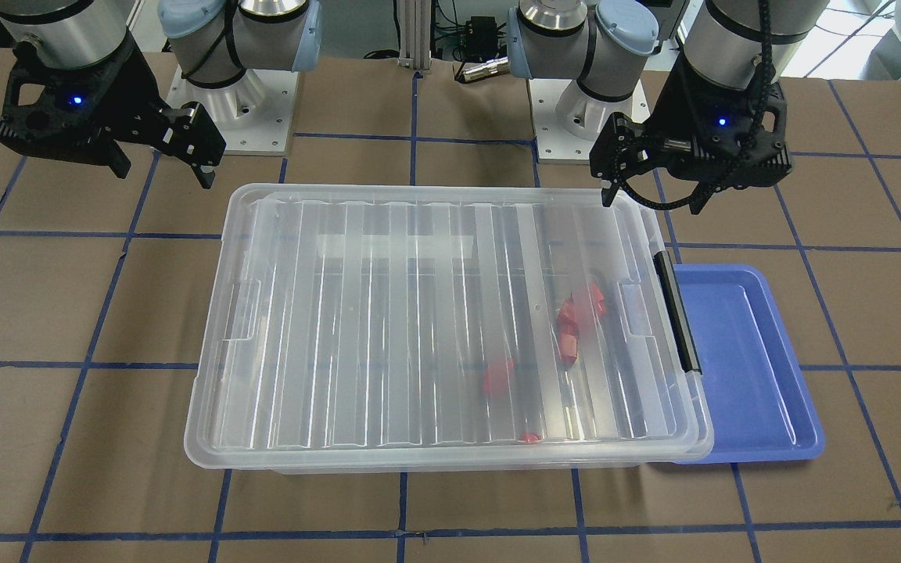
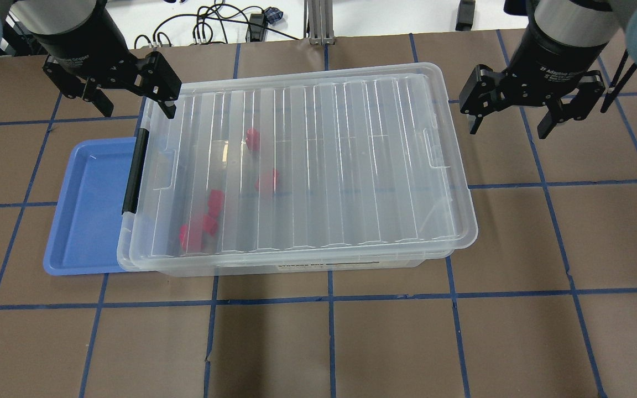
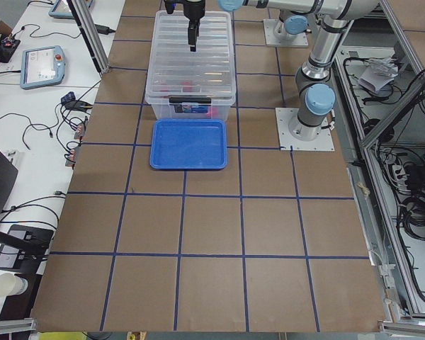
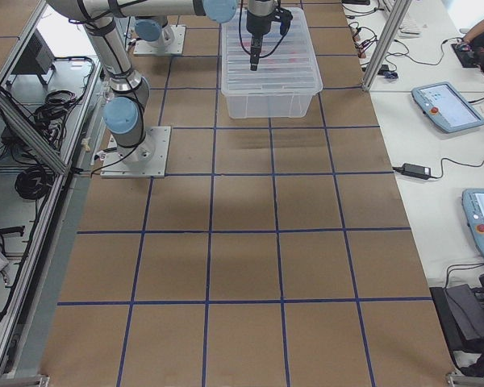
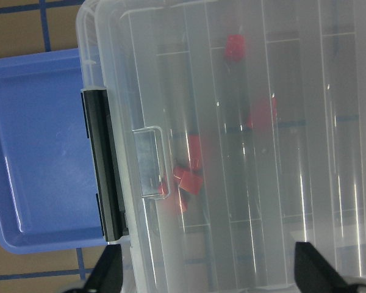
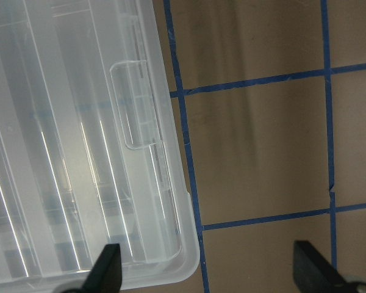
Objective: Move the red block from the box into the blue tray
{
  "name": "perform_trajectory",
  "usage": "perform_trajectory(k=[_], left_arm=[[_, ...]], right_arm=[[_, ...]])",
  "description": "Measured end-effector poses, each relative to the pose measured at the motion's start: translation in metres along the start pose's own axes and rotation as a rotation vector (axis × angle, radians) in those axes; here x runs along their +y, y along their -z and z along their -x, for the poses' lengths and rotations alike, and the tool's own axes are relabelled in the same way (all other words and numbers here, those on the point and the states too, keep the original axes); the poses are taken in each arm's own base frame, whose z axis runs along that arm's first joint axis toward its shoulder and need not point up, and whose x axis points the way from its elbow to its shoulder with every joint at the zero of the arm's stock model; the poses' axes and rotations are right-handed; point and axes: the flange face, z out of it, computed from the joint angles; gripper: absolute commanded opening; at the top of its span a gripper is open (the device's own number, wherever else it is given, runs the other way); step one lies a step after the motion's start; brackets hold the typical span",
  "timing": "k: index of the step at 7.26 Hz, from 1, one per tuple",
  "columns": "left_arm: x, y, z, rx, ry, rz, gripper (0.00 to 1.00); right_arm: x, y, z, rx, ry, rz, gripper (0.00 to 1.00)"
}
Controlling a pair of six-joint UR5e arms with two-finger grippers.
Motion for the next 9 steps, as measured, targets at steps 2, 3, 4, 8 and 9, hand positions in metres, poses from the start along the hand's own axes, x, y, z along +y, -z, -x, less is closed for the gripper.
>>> perform_trajectory(k=[2, 3, 4, 8, 9], left_arm=[[0.000, 0.000, 0.000, 0.001, 0.000, 0.001, 1.00], [0.000, 0.000, 0.000, 0.000, 0.000, 0.000, 1.00], [0.000, 0.000, 0.000, 0.000, 0.000, -0.001, 1.00], [0.000, 0.000, 0.000, 0.000, 0.000, -0.002, 1.00], [0.000, 0.000, 0.000, 0.001, 0.000, -0.002, 1.00]], right_arm=[[0.000, 0.000, 0.000, 0.000, 0.000, 0.001, 1.00], [0.001, 0.000, 0.000, -0.001, 0.000, 0.001, 1.00], [0.001, -0.001, 0.000, -0.001, 0.002, 0.002, 1.00], [-0.008, -0.008, 0.001, -0.008, 0.001, 0.002, 1.00], [-0.020, -0.022, 0.001, -0.006, 0.003, 0.025, 1.00]])
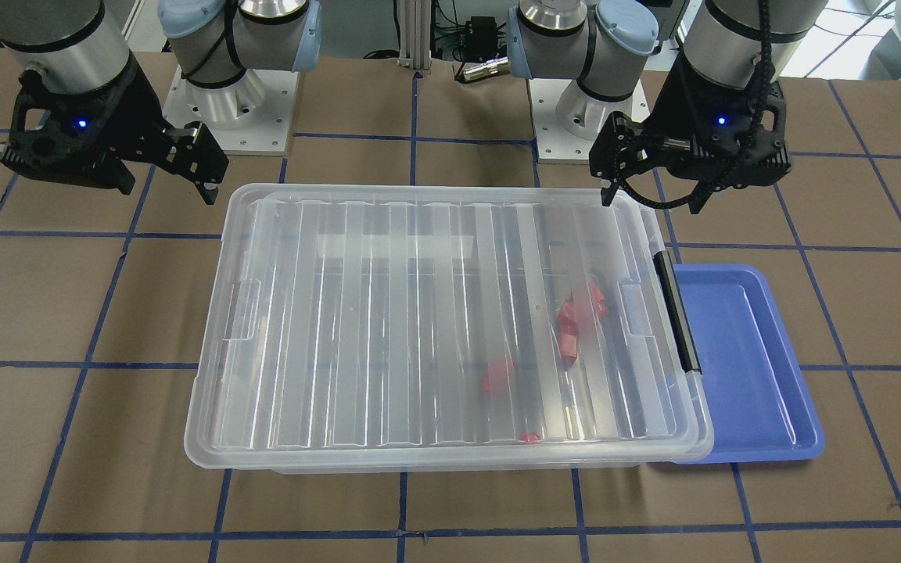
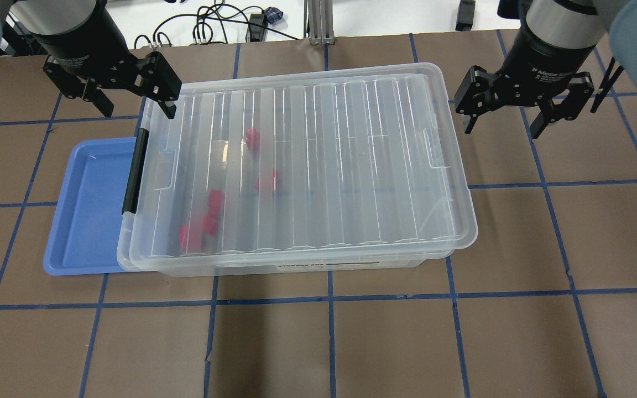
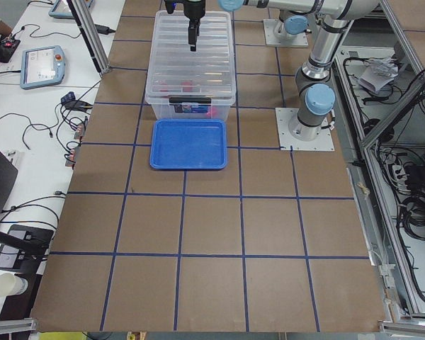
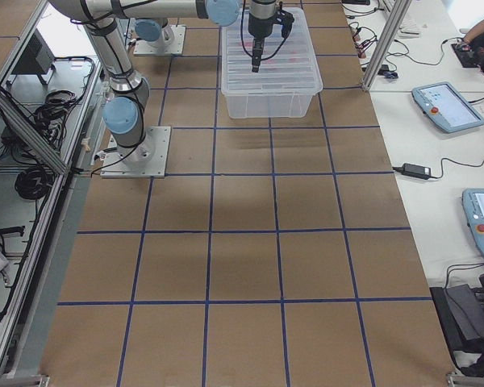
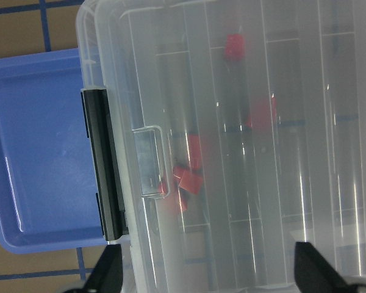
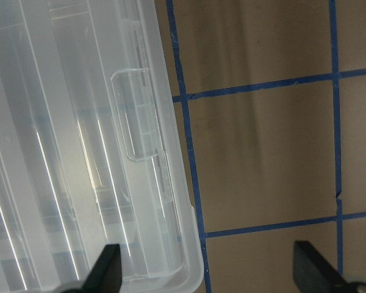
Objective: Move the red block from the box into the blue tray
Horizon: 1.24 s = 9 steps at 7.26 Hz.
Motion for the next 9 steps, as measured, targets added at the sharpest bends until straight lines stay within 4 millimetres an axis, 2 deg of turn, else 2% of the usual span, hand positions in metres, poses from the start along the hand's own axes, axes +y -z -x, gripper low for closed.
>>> perform_trajectory(k=[5, 9], left_arm=[[0.000, 0.000, 0.000, 0.003, 0.000, 0.001, 1.00], [0.000, -0.001, -0.001, 0.007, 0.000, 0.002, 1.00]], right_arm=[[-0.065, -0.068, 0.003, 0.002, -0.005, 0.026, 1.00], [-0.091, -0.110, 0.005, 0.000, 0.006, 0.060, 1.00]])
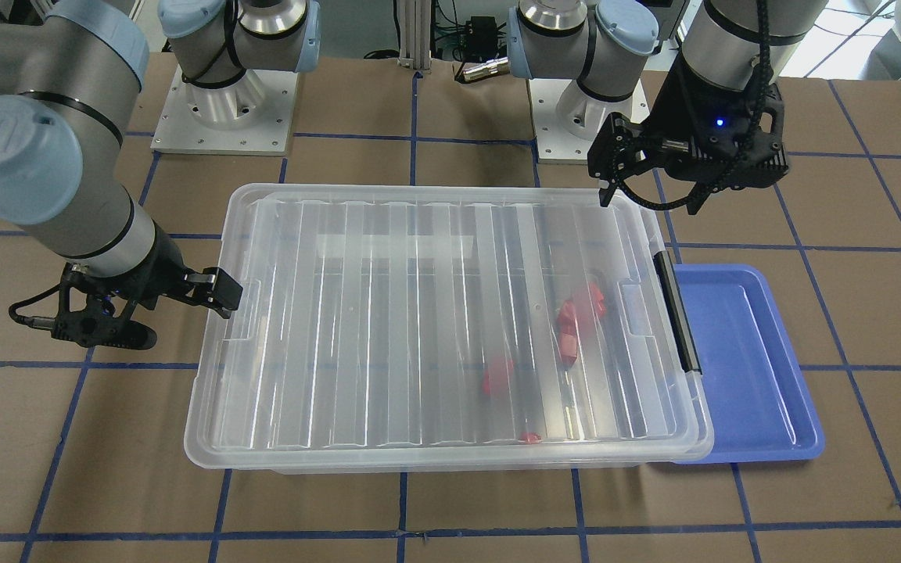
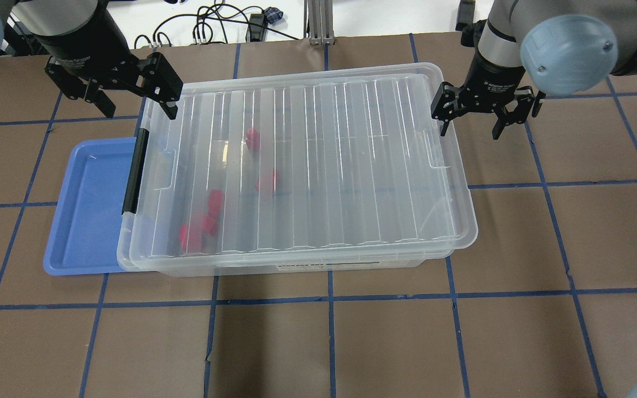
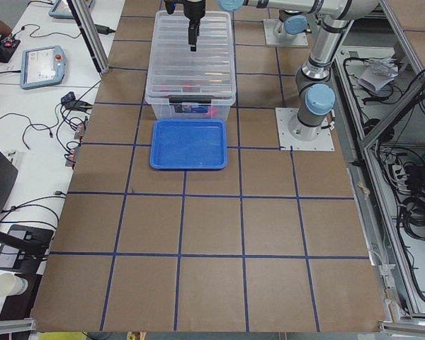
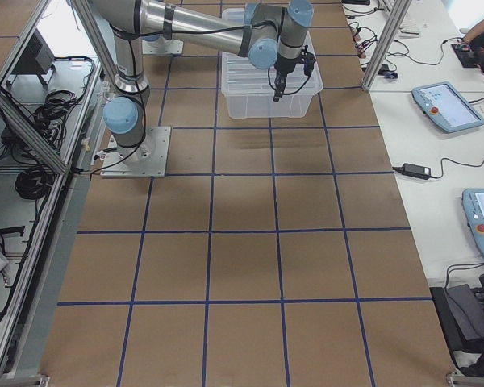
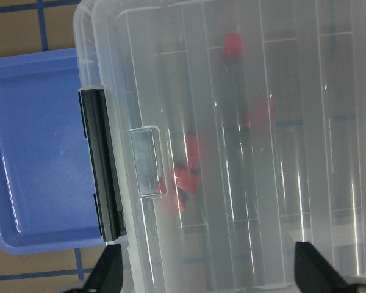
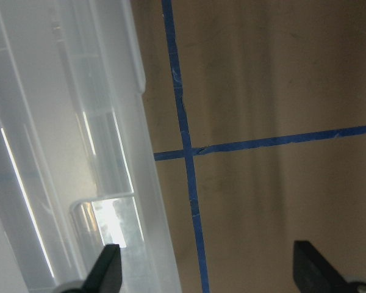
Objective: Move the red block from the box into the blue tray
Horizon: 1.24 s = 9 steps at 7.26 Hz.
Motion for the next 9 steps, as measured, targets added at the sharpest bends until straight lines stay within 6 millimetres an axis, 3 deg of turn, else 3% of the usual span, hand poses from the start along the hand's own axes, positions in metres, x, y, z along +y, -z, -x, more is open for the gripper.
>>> perform_trajectory(k=[5, 9], left_arm=[[0.001, 0.000, 0.000, 0.002, 0.000, 0.001, 1.00], [0.000, -0.001, 0.000, 0.003, 0.001, 0.000, 1.00]], right_arm=[[-0.007, -0.013, -0.003, 0.011, 0.011, 0.018, 1.00], [-0.020, -0.006, -0.031, 0.005, 0.006, -0.029, 1.00]])
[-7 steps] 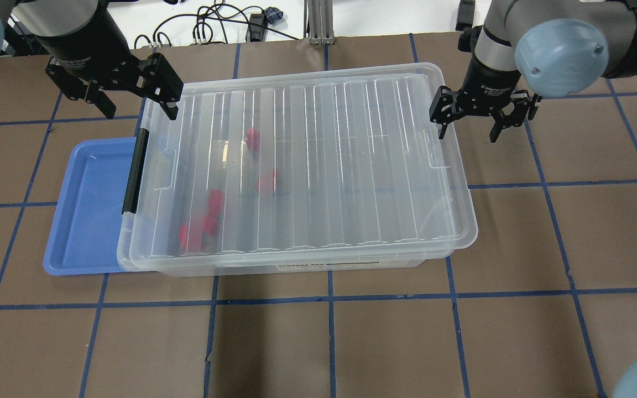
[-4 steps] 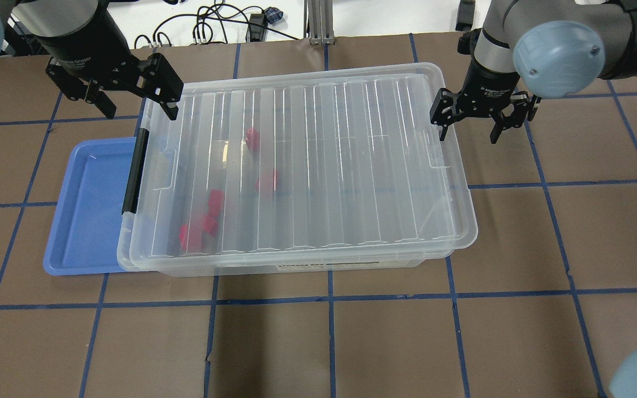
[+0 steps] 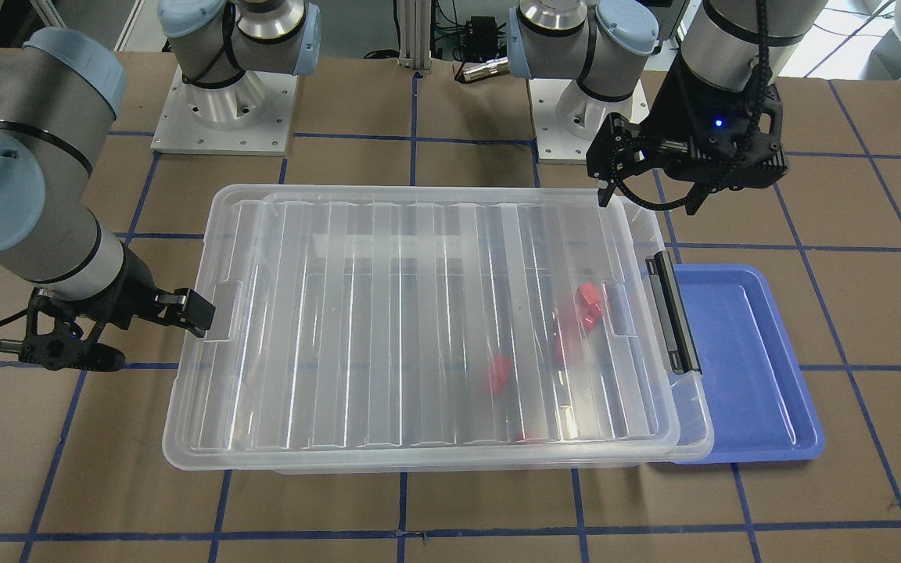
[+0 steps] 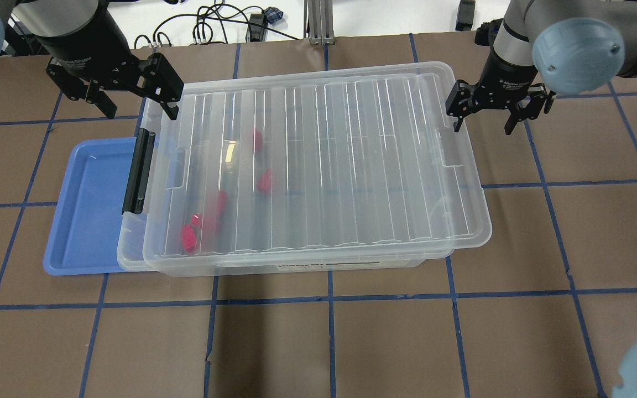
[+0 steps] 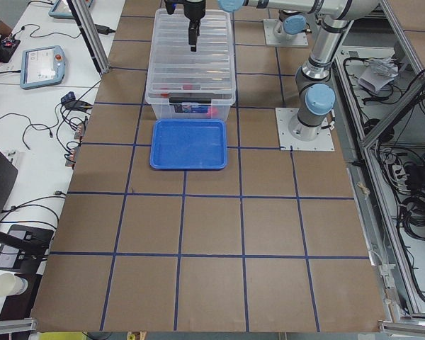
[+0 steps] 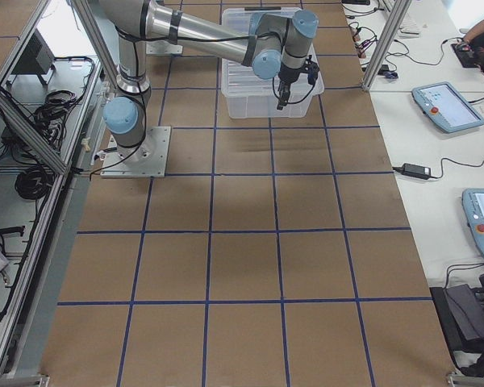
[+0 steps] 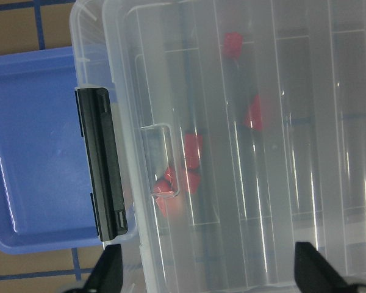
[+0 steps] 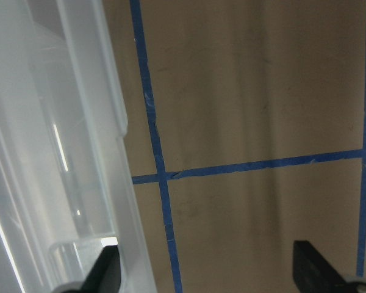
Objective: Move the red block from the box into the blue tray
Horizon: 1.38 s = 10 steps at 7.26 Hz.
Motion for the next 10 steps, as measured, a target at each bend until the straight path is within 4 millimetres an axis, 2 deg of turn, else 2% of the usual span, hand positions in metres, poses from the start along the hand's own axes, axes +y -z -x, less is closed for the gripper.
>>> perform_trajectory(k=[2, 6, 10], left_arm=[[0.000, 0.000, 0.000, 0.000, 0.001, 0.000, 1.00], [0.000, 0.000, 0.000, 0.000, 0.000, -0.001, 1.00], [0.001, 0.001, 0.000, -0.003, -0.001, -0.001, 1.00]], right_arm=[[-0.003, 0.002, -0.012, -0.001, 0.004, -0.007, 1.00], [-0.014, 0.009, -0.056, 0.011, 0.045, -0.022, 1.00], [-0.017, 0.011, -0.075, 0.072, 0.123, -0.028, 1.00]])
